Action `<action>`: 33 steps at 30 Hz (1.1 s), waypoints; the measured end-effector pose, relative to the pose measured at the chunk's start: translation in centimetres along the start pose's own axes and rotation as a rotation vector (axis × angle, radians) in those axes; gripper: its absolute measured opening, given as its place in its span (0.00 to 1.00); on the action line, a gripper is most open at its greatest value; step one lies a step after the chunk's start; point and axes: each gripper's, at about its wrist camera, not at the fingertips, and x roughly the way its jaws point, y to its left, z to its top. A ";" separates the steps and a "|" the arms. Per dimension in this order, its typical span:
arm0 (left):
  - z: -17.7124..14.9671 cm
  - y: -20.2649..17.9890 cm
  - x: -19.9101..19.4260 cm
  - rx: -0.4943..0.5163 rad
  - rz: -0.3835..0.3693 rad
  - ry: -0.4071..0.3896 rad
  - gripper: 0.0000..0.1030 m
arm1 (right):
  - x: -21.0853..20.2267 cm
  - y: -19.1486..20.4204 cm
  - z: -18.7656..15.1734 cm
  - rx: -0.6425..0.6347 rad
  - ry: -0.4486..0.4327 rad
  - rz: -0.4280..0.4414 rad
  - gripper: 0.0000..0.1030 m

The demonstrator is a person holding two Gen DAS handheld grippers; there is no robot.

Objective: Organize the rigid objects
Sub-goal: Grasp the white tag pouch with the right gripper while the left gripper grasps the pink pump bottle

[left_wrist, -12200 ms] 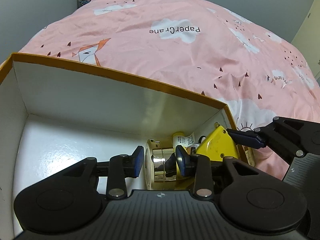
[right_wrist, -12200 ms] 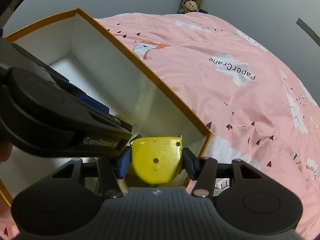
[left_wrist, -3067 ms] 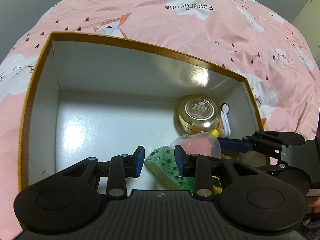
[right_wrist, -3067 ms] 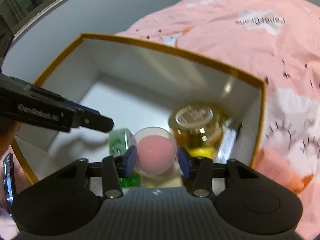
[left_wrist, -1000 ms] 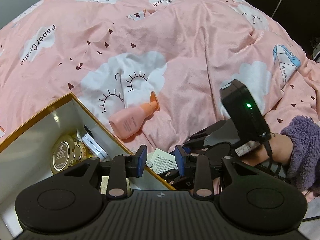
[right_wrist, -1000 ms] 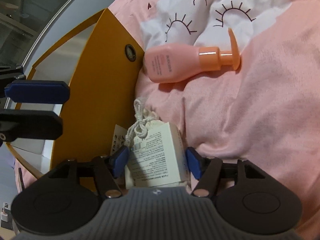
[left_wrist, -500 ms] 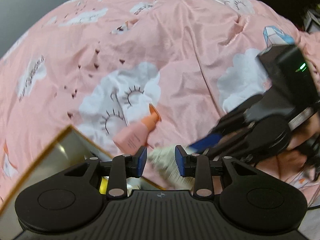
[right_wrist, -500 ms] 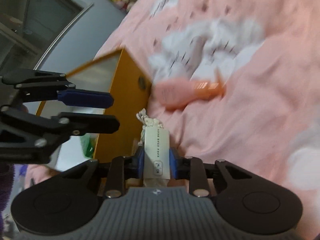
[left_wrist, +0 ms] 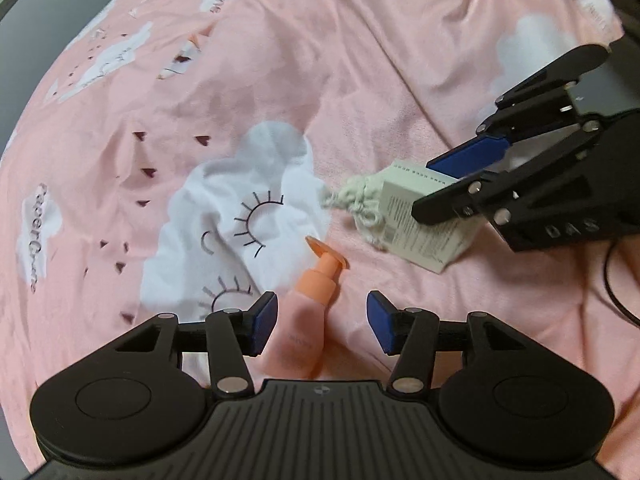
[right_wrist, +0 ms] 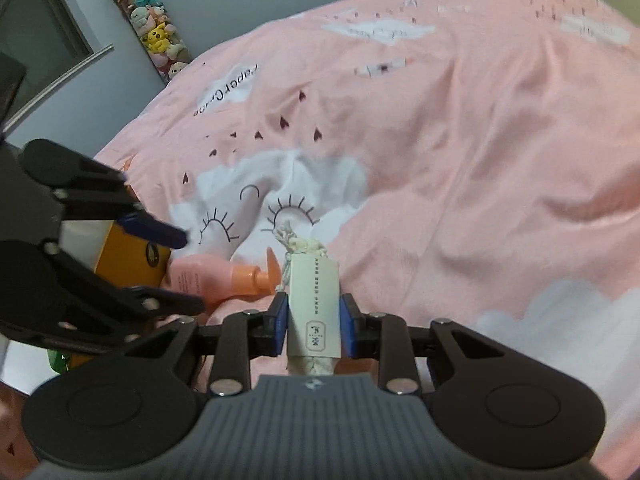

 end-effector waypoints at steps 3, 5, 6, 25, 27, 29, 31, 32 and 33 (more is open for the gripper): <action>0.7 -0.3 2.0 0.036 0.009 0.044 0.60 | 0.9 -0.6 0.0 0.037 0.006 0.031 0.29; 0.9 -0.4 3.2 0.057 0.014 0.072 0.58 | 1.4 -1.2 0.1 0.068 0.013 0.052 0.30; 0.9 -0.4 3.6 0.060 0.017 0.083 0.56 | 1.6 -1.5 0.0 0.084 0.018 0.061 0.30; 0.2 0.1 3.2 -0.013 0.100 0.033 0.28 | 2.3 -1.2 0.3 0.093 0.013 0.055 0.28; -0.4 0.5 1.7 -0.064 0.112 -0.004 0.28 | 2.2 -1.2 0.2 0.092 0.008 0.054 0.27; -1.0 0.9 0.4 -0.127 0.110 -0.050 0.28 | 2.0 -1.2 0.2 0.095 0.002 0.057 0.27; -1.7 1.3 -1.5 -0.194 0.111 -0.105 0.28 | 1.8 -1.1 0.0 0.094 -0.007 0.054 0.27; -2.0 1.5 -2.3 -0.231 0.108 -0.133 0.28 | 1.6 -1.0 0.0 0.092 -0.012 0.053 0.27; -2.4 1.7 -3.4 -0.270 0.102 -0.166 0.28 | 1.3 -0.9 -0.1 0.092 -0.022 0.050 0.27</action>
